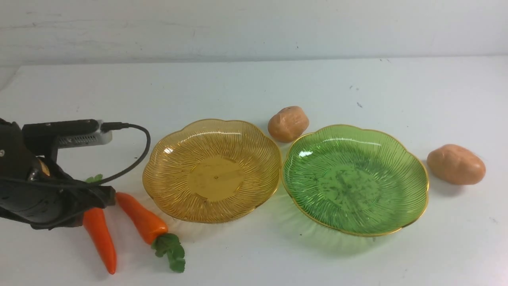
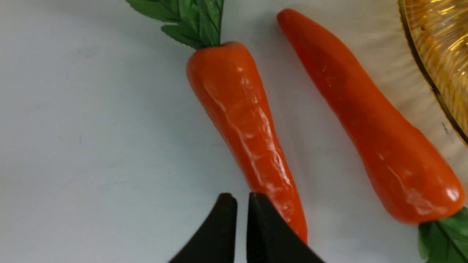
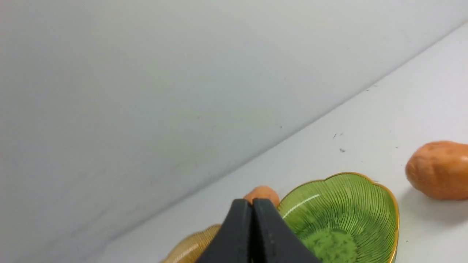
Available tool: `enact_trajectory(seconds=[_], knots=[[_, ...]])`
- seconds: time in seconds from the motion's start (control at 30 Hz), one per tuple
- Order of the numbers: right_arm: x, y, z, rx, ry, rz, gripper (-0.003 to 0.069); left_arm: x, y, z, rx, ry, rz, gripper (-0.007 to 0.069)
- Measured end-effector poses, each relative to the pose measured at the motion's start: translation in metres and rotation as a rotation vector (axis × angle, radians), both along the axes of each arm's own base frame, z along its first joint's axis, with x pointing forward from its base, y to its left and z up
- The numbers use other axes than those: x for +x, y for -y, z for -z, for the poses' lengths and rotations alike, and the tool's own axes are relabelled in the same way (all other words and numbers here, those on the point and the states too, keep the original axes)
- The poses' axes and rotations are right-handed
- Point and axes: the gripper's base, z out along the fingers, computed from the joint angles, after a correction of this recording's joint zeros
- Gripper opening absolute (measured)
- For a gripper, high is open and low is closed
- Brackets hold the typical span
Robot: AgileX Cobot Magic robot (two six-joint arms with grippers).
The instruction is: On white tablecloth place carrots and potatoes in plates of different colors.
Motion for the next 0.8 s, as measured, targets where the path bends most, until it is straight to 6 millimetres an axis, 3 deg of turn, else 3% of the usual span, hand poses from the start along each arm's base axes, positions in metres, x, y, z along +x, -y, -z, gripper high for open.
enact_trajectory(seconds=[0.13, 0.3, 0.43, 0.6, 0.8], knots=[[0.024, -0.006, -0.026, -0.211, -0.240, -0.131, -0.0015, 0.009, 0.000, 0.004, 0.007, -0.010, -0.015, 0.0095], [0.045, -0.011, -0.028, -0.318, -0.423, -0.260, -0.0015, 0.022, 0.002, 0.013, -0.003, -0.024, -0.034, 0.0226], [0.058, -0.015, -0.021, -0.326, -0.484, -0.335, -0.0015, 0.032, 0.003, 0.023, -0.012, -0.042, -0.053, 0.0352], [0.060, -0.021, -0.022, -0.313, -0.457, -0.399, -0.0015, 0.049, -0.001, 0.051, -0.035, -0.095, -0.152, 0.0519], [0.060, -0.024, -0.024, -0.309, -0.429, -0.435, -0.0015, 0.054, -0.010, 0.071, -0.026, -0.157, -0.201, 0.0529]])
